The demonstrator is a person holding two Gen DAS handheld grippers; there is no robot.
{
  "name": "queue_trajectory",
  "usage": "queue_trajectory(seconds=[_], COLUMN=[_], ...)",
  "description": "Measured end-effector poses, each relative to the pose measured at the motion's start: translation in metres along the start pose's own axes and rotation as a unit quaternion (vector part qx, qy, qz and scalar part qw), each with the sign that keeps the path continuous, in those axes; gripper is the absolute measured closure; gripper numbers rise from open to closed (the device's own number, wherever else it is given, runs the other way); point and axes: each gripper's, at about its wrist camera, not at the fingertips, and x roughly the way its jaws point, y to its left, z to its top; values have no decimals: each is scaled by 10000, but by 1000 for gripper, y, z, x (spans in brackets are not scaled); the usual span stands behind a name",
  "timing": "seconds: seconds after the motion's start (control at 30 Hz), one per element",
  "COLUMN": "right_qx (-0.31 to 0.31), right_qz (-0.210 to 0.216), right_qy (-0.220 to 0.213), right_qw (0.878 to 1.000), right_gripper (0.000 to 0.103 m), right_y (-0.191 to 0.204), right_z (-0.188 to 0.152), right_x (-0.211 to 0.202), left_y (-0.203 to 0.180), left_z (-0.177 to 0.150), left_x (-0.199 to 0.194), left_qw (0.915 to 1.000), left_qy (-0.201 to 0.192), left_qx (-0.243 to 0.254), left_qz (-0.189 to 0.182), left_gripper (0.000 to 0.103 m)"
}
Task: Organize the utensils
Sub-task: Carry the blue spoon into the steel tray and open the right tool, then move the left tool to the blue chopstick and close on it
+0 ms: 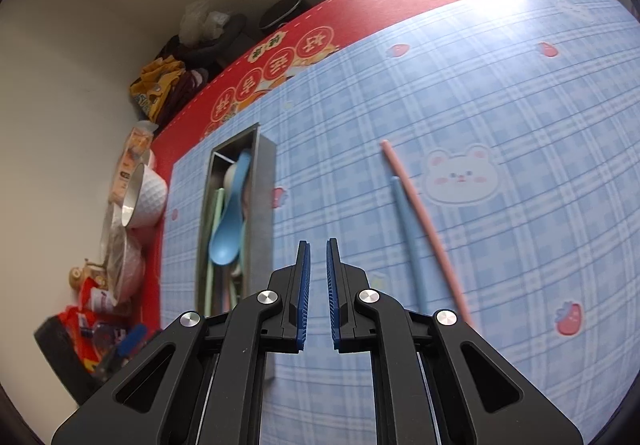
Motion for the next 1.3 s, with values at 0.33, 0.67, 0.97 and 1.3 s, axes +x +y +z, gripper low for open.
queue_trajectory(seconds=[0.33,0.67,0.97,1.3], right_qx=[89,-294,-195,43], right_qz=[-245,-411,-518,-556], right_qy=[-33,-126,-187,-236], right_qw=[9997,9986,9983,9982], right_gripper=[94,94,94,94], right_y=[-51,-69,-112,-158], right_z=[-12,-16,-18,-15], right_x=[-18,-38,-62,-81], left_y=[-17,-117,-210,-257], left_z=[8,0,-21,-39], left_x=[-12,-3,45,79], left_qw=[9999,9951,9842,9814], left_qy=[10,224,757,1050], left_qx=[-94,773,1229,1419], left_qz=[61,-574,-1023,-760], left_gripper=[6,32,61,73])
